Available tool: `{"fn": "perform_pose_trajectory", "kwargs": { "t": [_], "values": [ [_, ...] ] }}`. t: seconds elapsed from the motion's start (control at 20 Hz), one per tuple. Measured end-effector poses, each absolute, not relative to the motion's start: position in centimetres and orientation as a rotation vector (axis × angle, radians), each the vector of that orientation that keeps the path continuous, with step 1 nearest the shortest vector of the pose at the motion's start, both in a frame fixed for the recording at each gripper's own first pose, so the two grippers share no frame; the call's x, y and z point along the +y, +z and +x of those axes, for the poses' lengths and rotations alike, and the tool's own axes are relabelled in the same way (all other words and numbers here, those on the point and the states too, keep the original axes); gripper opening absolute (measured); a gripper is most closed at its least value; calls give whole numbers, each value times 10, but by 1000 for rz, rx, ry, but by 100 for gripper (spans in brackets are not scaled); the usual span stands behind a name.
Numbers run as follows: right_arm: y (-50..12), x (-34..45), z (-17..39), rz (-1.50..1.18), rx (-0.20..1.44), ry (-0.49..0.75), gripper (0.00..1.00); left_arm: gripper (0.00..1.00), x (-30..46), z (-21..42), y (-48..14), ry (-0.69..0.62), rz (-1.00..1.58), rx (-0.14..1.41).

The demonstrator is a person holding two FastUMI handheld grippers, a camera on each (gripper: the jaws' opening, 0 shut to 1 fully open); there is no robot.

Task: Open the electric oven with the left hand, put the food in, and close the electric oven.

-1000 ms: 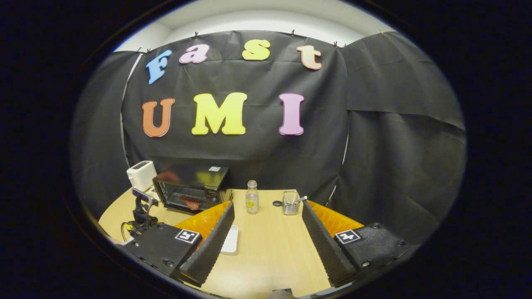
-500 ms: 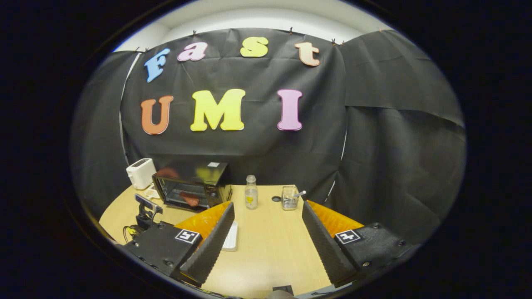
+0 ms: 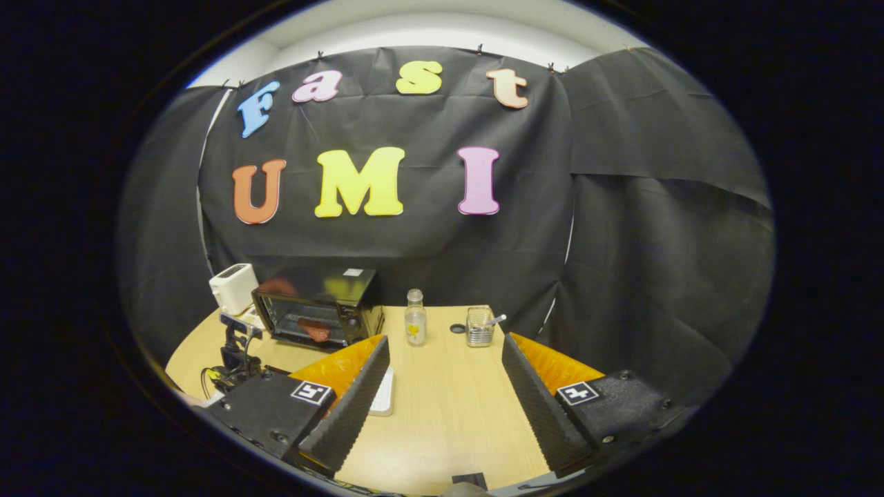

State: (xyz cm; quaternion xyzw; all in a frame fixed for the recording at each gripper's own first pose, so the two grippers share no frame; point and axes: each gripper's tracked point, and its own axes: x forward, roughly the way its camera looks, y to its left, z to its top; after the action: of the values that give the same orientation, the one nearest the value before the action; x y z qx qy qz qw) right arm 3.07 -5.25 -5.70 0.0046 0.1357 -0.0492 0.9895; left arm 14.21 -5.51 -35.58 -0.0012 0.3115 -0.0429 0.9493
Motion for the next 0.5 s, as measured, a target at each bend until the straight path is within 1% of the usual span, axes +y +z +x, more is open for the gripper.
{"fn": "perform_pose_trajectory", "kwargs": {
  "t": [0.3, 0.5],
  "values": [
    [-60, -55, 33, 26, 269, -95, 100, 96, -59, 154, -316, -99, 32, 551],
    [-61, -58, 34, 41, 267, -98, 100, 97, -65, 170, -287, -100, 2, 502]
  ]
}}
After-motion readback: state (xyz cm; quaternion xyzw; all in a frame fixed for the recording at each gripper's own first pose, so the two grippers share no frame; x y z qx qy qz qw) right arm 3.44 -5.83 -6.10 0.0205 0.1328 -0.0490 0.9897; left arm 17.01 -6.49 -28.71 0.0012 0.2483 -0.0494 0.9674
